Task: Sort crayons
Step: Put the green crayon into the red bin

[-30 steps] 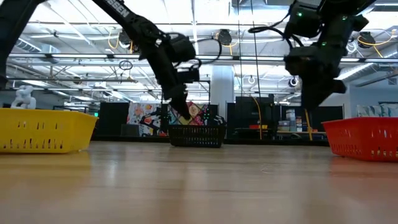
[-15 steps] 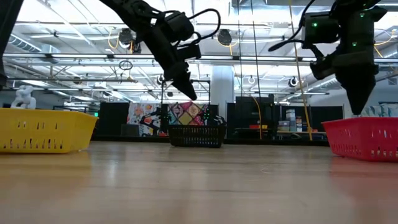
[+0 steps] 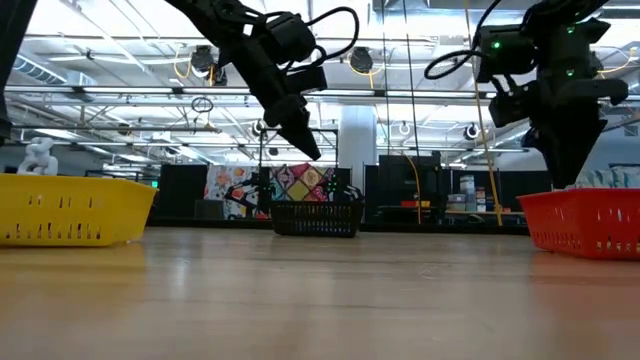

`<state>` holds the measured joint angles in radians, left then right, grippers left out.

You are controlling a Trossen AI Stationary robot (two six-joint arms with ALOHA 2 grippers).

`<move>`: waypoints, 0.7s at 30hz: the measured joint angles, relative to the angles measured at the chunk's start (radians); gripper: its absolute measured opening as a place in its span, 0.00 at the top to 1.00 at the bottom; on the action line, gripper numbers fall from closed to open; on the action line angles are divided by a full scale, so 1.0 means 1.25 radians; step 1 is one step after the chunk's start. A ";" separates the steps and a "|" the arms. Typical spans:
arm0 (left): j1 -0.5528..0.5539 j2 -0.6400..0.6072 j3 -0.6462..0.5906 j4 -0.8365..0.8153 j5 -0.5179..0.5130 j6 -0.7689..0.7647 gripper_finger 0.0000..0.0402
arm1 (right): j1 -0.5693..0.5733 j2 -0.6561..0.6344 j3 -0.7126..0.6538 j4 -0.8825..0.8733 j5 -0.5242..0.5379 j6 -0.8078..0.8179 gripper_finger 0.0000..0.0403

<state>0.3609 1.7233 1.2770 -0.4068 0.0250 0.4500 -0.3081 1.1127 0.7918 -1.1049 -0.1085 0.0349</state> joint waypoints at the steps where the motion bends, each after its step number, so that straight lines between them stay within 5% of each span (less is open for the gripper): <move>1: -0.002 0.000 0.000 0.000 0.000 0.000 0.79 | 0.000 0.013 0.000 0.002 0.001 -0.006 0.73; 21: -0.003 0.000 -0.001 -0.003 0.000 -0.002 0.79 | 0.000 0.166 -0.004 0.015 0.007 -0.053 0.73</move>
<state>0.3573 1.7233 1.2762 -0.4107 0.0254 0.4473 -0.3084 1.3200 0.7872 -1.0867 -0.0993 -0.0309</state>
